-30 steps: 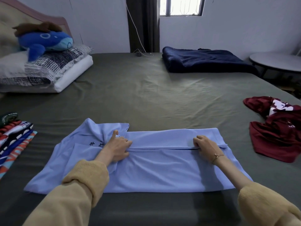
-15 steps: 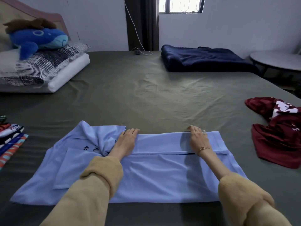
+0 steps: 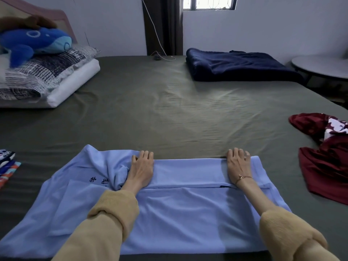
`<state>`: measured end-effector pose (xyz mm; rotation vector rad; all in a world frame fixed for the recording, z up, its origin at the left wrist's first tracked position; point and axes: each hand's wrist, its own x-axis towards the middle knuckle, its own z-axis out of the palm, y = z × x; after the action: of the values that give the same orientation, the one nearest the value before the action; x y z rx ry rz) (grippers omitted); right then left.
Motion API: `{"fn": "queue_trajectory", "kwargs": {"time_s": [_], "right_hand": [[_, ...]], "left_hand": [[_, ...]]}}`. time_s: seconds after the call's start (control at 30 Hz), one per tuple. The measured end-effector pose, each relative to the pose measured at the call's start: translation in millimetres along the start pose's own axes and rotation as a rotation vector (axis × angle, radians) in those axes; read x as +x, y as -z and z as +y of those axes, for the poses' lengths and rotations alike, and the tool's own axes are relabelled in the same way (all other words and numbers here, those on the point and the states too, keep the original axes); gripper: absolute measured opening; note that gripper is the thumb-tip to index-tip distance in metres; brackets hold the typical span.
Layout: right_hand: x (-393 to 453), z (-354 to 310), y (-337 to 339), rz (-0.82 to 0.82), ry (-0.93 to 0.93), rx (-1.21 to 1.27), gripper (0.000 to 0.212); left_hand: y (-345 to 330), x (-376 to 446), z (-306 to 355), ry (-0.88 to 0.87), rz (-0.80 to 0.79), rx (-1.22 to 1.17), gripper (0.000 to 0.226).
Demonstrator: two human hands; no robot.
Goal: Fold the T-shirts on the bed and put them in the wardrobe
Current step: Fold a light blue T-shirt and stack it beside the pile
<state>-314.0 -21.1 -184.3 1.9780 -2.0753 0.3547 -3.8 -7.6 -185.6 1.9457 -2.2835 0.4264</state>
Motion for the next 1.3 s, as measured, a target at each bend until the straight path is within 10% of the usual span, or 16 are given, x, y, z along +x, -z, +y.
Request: {"fn": "queue_trajectory", "kwargs": {"time_s": [0.17,0.4,0.87,1.03,1.3], "right_hand": [[-4,-36,12,-0.057,0.084,0.089,0.025],[-7,-133,15,-0.287,0.332,0.399,0.019],[3,-310,39,-0.637,-0.064,0.617,0.042],[-13,-333,59,-0.556,0.09,1.06,0.01],[-64,-341,96,-0.65,0.926,0.799,0.018]], "left_hand": [[2,-2,-12,-0.008,0.19,-0.003,0.03],[34,-18,-52,0.449,0.255,-0.701,0.023],[15,-92,-180,0.896,-0.03,-1.292,0.032],[10,-103,-196,0.96,-0.094,-1.556,0.033],[6,-105,-212,1.001,-0.092,-1.88,0.066]]}}
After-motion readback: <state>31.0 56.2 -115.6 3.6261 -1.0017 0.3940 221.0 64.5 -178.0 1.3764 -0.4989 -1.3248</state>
